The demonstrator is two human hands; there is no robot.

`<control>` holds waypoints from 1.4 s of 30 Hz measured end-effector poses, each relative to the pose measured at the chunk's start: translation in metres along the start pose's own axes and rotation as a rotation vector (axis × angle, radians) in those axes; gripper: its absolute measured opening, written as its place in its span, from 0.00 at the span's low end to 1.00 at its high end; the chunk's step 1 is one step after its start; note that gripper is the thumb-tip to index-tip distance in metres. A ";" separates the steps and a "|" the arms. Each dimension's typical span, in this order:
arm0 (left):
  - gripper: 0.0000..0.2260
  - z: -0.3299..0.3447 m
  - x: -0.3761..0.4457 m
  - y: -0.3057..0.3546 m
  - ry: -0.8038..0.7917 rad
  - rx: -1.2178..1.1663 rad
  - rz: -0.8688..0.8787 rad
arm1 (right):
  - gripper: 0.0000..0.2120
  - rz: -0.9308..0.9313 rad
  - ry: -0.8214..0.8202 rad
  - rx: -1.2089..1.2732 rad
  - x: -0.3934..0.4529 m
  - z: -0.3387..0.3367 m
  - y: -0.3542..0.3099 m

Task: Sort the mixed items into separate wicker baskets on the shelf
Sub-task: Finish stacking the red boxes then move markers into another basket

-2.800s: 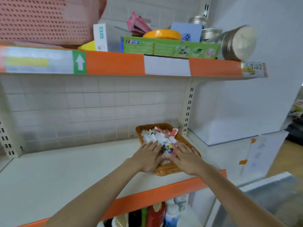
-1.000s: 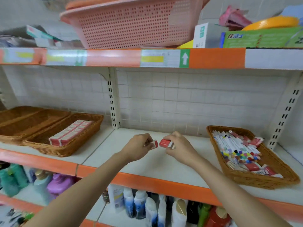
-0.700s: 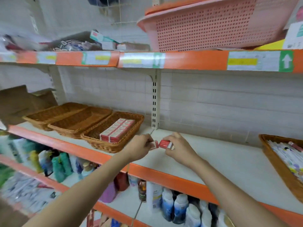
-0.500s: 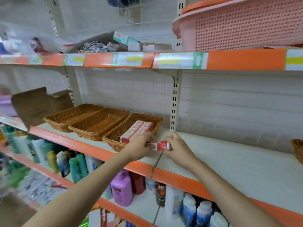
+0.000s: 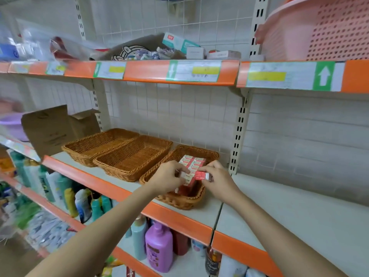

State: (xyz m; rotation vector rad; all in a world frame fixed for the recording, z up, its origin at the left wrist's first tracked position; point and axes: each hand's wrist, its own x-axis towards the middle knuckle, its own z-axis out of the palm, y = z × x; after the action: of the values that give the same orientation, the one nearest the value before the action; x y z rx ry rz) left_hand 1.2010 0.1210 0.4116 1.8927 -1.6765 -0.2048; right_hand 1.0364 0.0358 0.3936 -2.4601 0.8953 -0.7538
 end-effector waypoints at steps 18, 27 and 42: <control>0.06 0.010 0.113 -0.064 -0.061 -0.149 -0.025 | 0.11 0.207 0.148 -0.149 0.096 0.034 0.047; 0.11 0.029 0.158 -0.087 -0.050 -0.031 0.106 | 0.12 0.308 0.213 -0.211 0.119 0.048 0.053; 0.18 0.044 0.156 -0.097 -0.059 0.075 0.185 | 0.10 0.273 0.313 -0.164 0.106 0.056 0.055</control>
State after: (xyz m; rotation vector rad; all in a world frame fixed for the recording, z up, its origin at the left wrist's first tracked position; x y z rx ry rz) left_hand 1.2929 -0.0381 0.3669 1.7873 -1.9108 -0.1255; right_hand 1.1147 -0.0644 0.3577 -2.3210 1.4266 -1.0149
